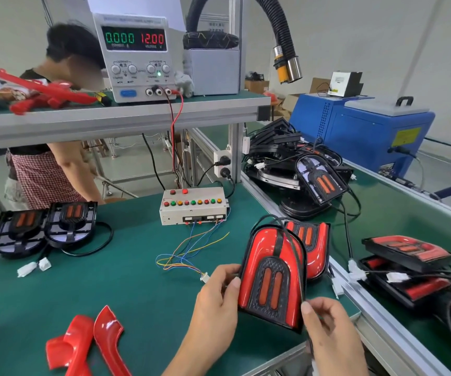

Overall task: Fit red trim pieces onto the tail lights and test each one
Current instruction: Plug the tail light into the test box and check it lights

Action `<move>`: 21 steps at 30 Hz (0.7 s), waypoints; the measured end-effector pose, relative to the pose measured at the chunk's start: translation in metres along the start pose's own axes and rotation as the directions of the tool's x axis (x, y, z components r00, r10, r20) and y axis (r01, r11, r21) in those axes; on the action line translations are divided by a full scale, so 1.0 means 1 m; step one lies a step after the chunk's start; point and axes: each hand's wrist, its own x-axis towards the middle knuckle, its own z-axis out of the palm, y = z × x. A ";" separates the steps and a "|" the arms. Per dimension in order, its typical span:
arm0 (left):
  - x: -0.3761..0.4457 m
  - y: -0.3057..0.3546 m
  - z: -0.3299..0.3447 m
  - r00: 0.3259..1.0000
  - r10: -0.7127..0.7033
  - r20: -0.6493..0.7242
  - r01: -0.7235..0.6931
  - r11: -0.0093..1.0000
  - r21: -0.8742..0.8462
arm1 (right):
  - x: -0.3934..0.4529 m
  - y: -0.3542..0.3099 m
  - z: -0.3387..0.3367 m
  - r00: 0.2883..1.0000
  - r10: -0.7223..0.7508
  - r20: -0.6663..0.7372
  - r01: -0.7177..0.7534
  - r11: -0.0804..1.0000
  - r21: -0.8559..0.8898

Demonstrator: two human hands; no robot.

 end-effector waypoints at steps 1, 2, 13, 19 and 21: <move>0.001 0.001 0.002 1.000 -0.002 0.001 0.002 1.000 -0.006 | 0.001 -0.001 0.000 1.000 -0.015 -0.001 0.015 1.000 -0.017; 0.003 0.002 0.006 1.000 -0.002 -0.001 0.002 1.000 -0.013 | 0.002 -0.003 0.000 1.000 -0.021 0.009 0.022 1.000 -0.020; 0.070 0.048 0.073 0.996 -0.086 0.033 0.092 0.963 -0.254 | 0.073 -0.050 -0.024 0.964 -0.245 -0.100 0.246 0.969 0.001; 0.100 0.052 0.106 0.972 -0.183 0.150 0.221 0.932 -0.289 | 0.125 -0.036 -0.023 0.968 -0.027 -0.248 0.063 0.989 0.136; 0.106 0.043 0.107 0.971 -0.192 0.140 0.212 0.966 -0.146 | 0.128 -0.024 -0.022 0.969 -0.013 -0.248 0.046 0.991 0.128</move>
